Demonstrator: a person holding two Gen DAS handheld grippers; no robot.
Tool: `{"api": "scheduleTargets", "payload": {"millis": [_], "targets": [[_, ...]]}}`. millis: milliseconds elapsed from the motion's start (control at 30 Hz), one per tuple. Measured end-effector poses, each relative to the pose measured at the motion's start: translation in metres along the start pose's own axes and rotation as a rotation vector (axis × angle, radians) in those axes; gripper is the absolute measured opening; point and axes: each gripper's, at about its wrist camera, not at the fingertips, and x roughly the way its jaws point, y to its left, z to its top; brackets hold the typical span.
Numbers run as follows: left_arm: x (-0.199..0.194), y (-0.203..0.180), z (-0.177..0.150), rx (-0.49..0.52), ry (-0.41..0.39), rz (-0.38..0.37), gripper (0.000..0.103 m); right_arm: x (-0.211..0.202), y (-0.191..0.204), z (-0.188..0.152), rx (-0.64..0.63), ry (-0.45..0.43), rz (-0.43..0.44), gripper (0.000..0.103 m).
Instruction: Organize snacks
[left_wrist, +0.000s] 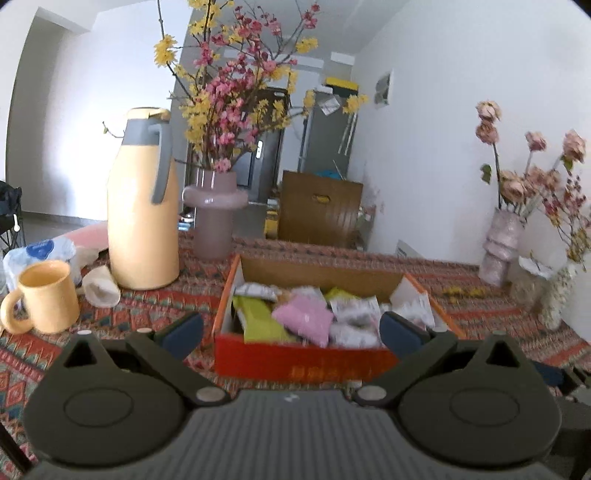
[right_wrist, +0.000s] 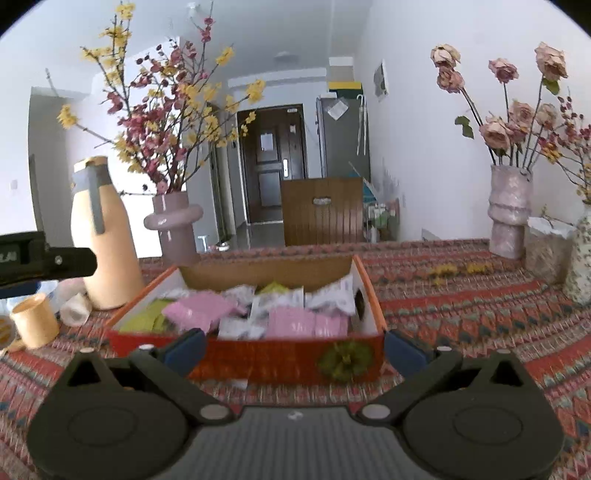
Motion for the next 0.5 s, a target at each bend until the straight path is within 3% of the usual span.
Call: {"api": "scheduleTargets", "payload": {"millis": [500], "targets": [[-0.039,0.003,-0.051,0.054,0.116,0.012,0.103,-0.058,-0.009,-0.046,0.003,0.080,-0.015,0.103]]}}
